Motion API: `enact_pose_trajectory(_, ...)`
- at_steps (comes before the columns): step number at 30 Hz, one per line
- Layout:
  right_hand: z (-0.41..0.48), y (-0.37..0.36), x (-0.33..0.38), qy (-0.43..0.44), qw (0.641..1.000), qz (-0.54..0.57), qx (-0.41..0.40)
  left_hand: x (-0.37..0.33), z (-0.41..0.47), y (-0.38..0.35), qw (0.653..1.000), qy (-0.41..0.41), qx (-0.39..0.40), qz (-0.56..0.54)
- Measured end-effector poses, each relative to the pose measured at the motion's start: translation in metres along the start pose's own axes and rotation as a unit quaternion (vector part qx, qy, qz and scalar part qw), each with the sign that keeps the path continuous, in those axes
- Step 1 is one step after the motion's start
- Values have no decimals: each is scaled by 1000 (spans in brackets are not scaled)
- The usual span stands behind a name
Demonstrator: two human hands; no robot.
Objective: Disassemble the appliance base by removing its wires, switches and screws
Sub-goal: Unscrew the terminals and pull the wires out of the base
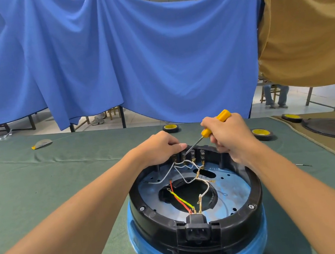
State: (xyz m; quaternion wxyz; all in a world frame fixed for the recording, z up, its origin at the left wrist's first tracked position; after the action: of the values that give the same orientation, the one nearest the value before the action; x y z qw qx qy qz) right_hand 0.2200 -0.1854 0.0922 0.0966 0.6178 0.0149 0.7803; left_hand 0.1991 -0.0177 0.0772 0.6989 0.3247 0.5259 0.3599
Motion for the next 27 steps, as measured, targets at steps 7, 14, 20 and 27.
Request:
enact_pose_trajectory(7,10,-6,-5,-67,998,13,-9,-1,-2,0,1000,0,5,0)
enact_pose_trajectory(14,1,3,-6,37,998,10,-51,-2,-2,1,1000,0,3,-9)
enact_pose_trajectory(20,-2,3,-2,77,996,-10,-50,-1,-3,0,1000,4,5,-9)
enact_pose_trajectory(27,2,-1,0,69,997,-18,-40,-3,-5,1,1000,0,3,2)
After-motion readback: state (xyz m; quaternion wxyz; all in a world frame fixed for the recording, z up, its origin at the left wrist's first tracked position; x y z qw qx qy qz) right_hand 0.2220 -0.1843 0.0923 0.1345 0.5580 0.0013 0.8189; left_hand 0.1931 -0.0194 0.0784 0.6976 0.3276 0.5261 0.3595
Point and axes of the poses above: each hand's wrist, its own z-axis towards the middle knuckle, its own y-axis out of the back of the hand, x = y × z, the point moved 7 cm from there along z, towards the middle knuckle, and after that the axes turned 7 degrees about -x, right-handed, at the moved point
